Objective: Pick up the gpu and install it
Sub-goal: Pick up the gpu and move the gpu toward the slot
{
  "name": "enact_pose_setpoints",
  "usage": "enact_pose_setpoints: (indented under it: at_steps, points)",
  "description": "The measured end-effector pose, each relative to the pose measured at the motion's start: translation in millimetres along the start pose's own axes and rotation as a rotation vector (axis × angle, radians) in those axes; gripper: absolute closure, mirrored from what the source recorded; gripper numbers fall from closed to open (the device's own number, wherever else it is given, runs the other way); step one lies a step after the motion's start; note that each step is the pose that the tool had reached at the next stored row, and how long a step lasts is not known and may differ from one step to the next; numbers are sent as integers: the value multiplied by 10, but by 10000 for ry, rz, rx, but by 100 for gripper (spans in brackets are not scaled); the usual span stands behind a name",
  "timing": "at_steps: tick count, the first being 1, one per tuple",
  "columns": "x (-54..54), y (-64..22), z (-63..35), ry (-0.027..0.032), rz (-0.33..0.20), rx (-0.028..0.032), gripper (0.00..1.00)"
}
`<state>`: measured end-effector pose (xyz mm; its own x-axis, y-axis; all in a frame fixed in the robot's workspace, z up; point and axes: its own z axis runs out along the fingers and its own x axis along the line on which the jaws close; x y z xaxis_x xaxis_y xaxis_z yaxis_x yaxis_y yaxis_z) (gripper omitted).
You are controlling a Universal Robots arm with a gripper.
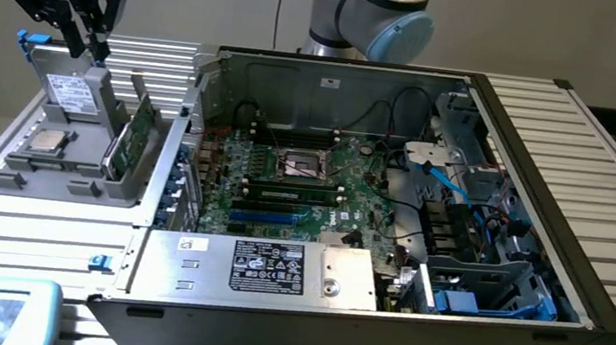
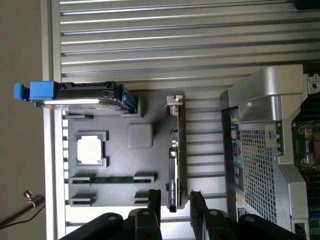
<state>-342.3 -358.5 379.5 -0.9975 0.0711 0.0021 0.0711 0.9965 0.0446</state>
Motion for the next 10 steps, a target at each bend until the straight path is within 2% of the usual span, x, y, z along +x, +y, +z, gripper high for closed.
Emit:
enact_pose_setpoints:
  at_steps: [7,10]
  points:
    - [0,0,0,11,1,-1,62]
    - [10,-3,48,11,0,-1,62]
